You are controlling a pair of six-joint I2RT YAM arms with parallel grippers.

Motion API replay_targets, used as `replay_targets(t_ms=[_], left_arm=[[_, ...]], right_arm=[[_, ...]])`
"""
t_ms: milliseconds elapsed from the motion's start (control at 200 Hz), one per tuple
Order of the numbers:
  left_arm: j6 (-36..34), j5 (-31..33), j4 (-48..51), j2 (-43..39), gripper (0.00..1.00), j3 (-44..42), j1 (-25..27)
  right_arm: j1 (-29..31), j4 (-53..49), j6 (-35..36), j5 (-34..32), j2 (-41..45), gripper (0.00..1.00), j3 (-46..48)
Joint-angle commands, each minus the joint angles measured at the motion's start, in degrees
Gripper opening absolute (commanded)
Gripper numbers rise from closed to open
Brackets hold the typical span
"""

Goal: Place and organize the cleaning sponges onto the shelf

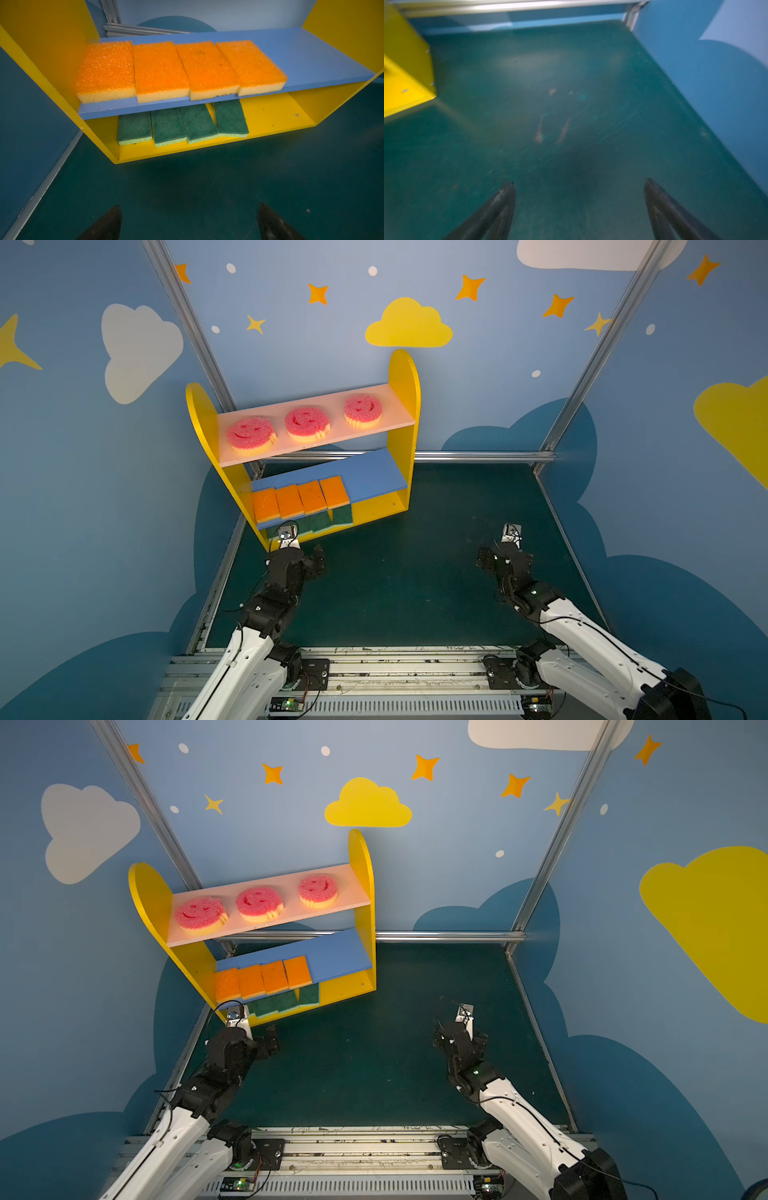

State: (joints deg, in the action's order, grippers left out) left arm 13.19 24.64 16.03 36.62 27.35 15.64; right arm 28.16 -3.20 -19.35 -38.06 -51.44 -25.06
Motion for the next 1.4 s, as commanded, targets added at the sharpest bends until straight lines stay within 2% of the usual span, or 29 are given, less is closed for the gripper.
replay_targets(t_ms=[0,90,140,230,330,430,531,626,681,851,956,1046,1121,1181,1241,1336,1397], left_arm=[[-6.6,1.8,-10.5,0.7,1.00,-3.9,-1.5],[-7.9,-2.3,-17.7,1.6,1.00,-8.2,-5.2],[-7.8,-5.2,-18.4,3.2,1.00,-8.4,-7.8],[-8.3,-6.7,-21.6,6.6,1.00,-7.9,-9.2],[-8.7,-8.5,-26.2,12.7,1.00,-6.9,-10.0],[-9.0,-8.8,-31.2,20.5,1.00,-6.1,-10.7],[-10.1,-11.3,-36.1,26.1,1.00,-7.0,-11.8],[-7.8,-14.0,-40.5,29.6,1.00,-7.6,-14.4],[-6.8,-14.1,-42.6,31.8,1.00,-7.1,-15.4],[-6.0,-15.6,-51.7,37.1,1.00,-7.0,-15.7],[-8.2,-17.9,-49.5,38.7,1.00,-4.8,-15.6],[-10.7,-20.4,-50.4,39.8,1.00,-4.3,-15.6],[-12.3,-22.0,-51.3,39.9,1.00,-4.7,-15.5],[-14.4,-20.8,-57.4,41.0,1.00,-6.7,-14.7],[-13.5,-18.6,-63.8,45.0,1.00,-8.1,-14.6],[-15.1,-20.2,-74.6,51.9,1.00,-10.0,-14.1],[-15.5,-19.9,-75.4,53.1,1.00,-9.6,-13.8]], right_arm=[[-2.8,10.1,2.3,-4.4,0.5,0.95,2.4],[-6.5,10.6,1.8,-3.6,0.2,0.95,2.2],[-8.2,9.9,2.6,-3.1,0.4,0.95,1.7],[-11.3,6.2,4.0,0.9,0.2,0.95,0.7],[-12.7,14.9,4.7,2.8,-2.6,0.95,4.7],[-12.8,23.7,6.7,0.5,-6.6,0.95,7.7],[-13.4,27.4,6.1,-0.5,-8.1,0.96,8.3],[-14.4,33.8,5.9,0.1,-9.2,0.96,10.4],[-14.9,33.4,6.0,0.4,-9.7,0.97,9.9],[-15.6,40.8,8.2,0.8,-13.6,0.97,11.1],[-16.4,49.0,9.4,0.9,-18.1,0.97,12.6],[-16.2,40.9,8.5,2.5,-18.4,0.97,8.8],[-15.8,41.1,9.6,2.2,-19.6,0.97,7.8],[-15.8,42.1,9.8,2.4,-19.4,0.96,8.6],[-15.8,42.2,10.0,3.0,-19.0,0.96,9.3],[-15.8,45.6,10.8,4.2,-18.6,0.95,10.5],[-15.4,47.5,12.0,5.0,-18.6,0.95,11.4]])
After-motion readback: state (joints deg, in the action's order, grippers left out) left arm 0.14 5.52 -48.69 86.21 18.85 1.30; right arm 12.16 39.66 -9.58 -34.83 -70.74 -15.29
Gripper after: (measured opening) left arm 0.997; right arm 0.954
